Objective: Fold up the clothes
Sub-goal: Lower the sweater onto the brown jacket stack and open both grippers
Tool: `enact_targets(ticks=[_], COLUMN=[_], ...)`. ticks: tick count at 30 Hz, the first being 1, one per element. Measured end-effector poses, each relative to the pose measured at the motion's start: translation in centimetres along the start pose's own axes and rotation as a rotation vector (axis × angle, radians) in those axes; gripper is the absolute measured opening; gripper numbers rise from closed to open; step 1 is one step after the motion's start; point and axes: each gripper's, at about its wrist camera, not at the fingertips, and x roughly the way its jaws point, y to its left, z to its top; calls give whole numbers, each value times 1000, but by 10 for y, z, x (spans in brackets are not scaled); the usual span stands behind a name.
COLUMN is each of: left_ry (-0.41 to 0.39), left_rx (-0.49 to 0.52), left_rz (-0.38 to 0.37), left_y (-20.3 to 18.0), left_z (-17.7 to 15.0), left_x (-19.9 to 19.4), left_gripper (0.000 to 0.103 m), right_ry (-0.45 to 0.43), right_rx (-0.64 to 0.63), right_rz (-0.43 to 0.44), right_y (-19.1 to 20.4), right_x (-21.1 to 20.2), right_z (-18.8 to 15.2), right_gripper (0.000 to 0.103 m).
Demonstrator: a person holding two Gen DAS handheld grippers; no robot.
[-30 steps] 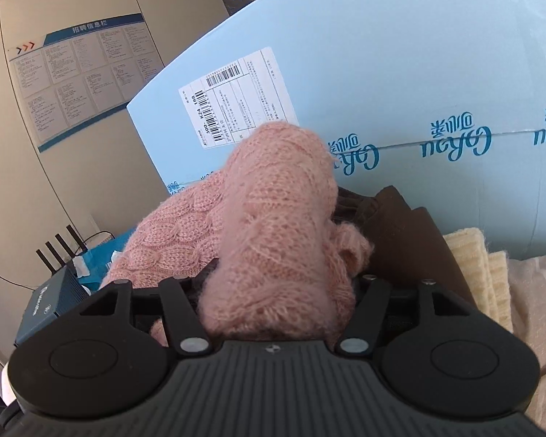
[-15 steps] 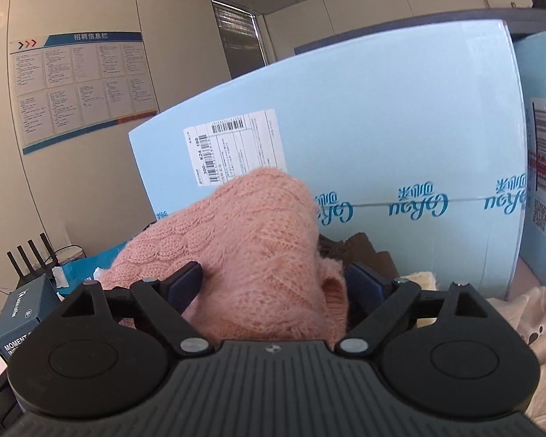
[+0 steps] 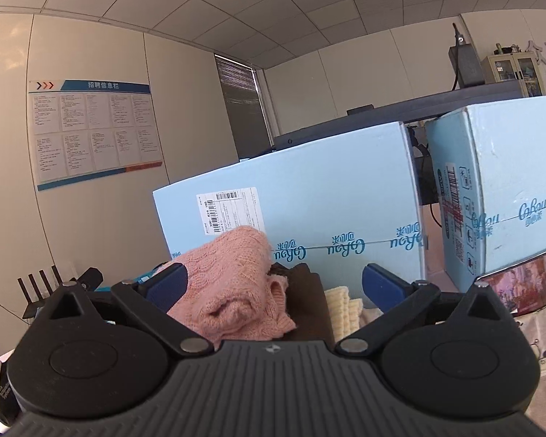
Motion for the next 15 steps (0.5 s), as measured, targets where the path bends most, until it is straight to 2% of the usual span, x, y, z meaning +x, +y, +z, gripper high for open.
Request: enact_targets(ticks=[7,11,15], left_ry=[46,56,39], left_rx=[116,153,235], left_rz=[24,87,153], left_y=[-33,-48,-65], left_z=[0,-12,-27], left_x=[-63,-78,-81], left_gripper=[103,103,103], right_ry=[25,71,85], right_rx=[-6,-87,-171], right_rz=[62,137,198], right_y=[-10,-16,-24], right_x=[-45,-57,-57], right_z=[-11,-31,-42], right_gripper=[103,103,103])
